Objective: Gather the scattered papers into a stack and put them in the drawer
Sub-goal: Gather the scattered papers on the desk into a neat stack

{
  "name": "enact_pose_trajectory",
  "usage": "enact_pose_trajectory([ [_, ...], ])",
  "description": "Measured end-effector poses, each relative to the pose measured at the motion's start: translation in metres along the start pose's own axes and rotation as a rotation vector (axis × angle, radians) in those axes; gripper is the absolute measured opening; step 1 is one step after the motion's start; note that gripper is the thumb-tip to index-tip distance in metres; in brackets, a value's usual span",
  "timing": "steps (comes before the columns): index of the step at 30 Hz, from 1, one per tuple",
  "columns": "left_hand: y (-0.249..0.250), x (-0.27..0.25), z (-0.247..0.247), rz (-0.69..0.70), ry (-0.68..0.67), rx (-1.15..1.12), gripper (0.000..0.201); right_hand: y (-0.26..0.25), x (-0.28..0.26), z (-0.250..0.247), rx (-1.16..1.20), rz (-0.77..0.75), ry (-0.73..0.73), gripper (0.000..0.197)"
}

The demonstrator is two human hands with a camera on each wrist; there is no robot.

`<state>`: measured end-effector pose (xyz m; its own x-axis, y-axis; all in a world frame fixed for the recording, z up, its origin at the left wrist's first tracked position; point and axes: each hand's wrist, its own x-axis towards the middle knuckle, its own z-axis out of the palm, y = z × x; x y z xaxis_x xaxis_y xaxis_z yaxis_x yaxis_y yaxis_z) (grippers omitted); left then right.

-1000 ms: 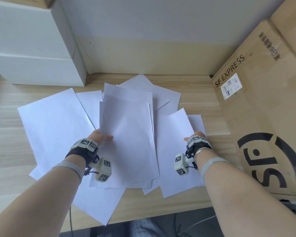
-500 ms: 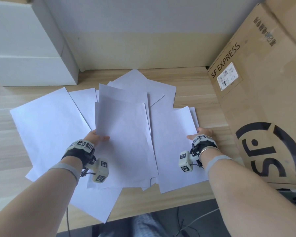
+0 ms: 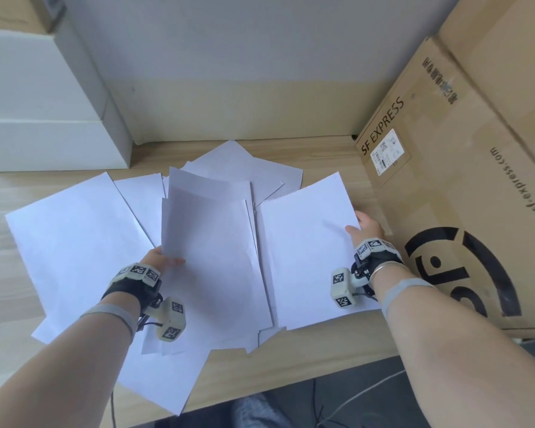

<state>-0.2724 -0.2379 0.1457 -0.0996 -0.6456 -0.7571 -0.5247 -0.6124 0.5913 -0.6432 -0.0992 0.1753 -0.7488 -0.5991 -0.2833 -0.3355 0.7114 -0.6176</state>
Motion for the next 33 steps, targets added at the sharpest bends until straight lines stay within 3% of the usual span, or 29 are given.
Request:
enact_pose_trajectory([
  [6,0.000,0.003,0.002,0.015,0.032,0.040,0.039,-0.026,-0.001,-0.015,0.235,-0.023,0.017,0.034],
  [10,0.000,0.006,0.002,0.019,0.036,0.082,0.041,-0.040,-0.002,0.006,0.237,-0.029,-0.060,0.037],
  [17,-0.005,0.009,0.000,0.017,0.007,0.112,0.040,-0.059,-0.021,0.081,0.021,0.053,-0.248,0.037],
  [21,-0.008,0.009,0.001,0.025,0.012,0.092,0.044,-0.068,-0.036,0.115,-0.138,0.087,-0.391,0.024],
  [26,-0.009,0.008,-0.001,0.023,-0.008,0.061,0.049,-0.087,-0.047,0.137,-0.239,0.044,-0.539,0.023],
  [30,-0.007,0.002,-0.004,0.056,-0.049,-0.011,0.046,-0.093,-0.050,0.142,-0.261,0.042,-0.545,0.042],
  [33,0.006,-0.007,-0.011,0.120,-0.057,-0.056,0.039,-0.090,-0.046,0.136,-0.125,0.036,-0.526,0.046],
])
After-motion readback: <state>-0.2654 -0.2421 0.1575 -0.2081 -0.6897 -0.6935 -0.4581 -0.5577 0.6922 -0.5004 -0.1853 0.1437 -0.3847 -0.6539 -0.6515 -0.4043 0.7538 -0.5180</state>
